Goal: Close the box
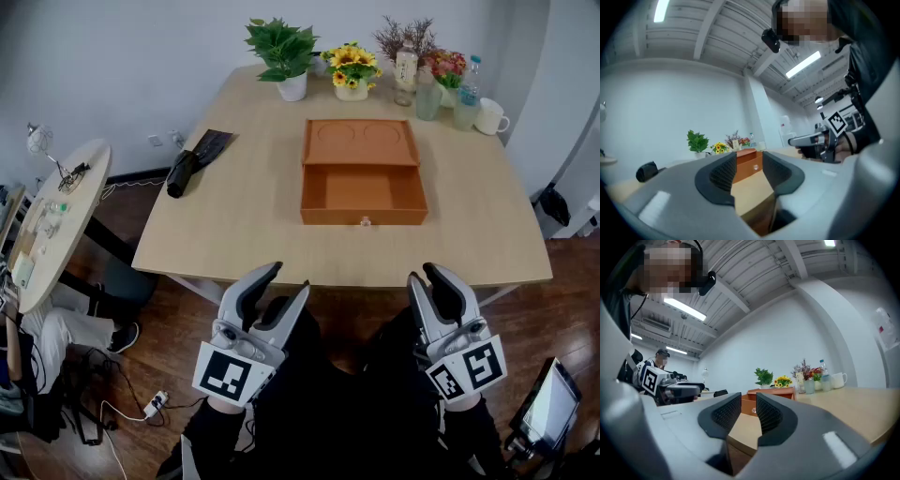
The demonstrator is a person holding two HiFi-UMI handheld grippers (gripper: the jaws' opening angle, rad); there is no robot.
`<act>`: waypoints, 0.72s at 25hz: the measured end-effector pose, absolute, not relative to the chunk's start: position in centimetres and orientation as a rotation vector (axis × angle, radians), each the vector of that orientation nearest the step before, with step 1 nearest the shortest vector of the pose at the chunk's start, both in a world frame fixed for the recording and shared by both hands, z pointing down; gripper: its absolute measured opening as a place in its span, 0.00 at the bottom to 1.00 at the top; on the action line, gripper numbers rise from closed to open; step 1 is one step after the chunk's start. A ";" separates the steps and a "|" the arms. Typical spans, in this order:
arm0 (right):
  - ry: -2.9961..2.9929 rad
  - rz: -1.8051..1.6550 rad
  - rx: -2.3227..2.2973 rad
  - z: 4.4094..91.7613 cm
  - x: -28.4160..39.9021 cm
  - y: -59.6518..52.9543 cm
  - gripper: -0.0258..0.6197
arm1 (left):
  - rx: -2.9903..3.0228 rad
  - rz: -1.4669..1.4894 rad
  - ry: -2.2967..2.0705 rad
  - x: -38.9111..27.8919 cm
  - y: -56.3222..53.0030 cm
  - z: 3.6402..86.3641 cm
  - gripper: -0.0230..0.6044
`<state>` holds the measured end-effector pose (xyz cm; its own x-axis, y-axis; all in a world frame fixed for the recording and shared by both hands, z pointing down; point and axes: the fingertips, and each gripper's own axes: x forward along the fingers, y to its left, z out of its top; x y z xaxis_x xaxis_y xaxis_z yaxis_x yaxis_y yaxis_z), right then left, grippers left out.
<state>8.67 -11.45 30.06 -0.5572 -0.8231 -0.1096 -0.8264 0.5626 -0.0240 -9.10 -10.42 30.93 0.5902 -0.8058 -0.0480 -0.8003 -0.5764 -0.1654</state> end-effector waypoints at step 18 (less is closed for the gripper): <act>3.370 0.086 -1.556 36.5 12.6 -24.7 0.24 | -2.996 -0.862 0.967 -8.8 -24.7 38.2 0.28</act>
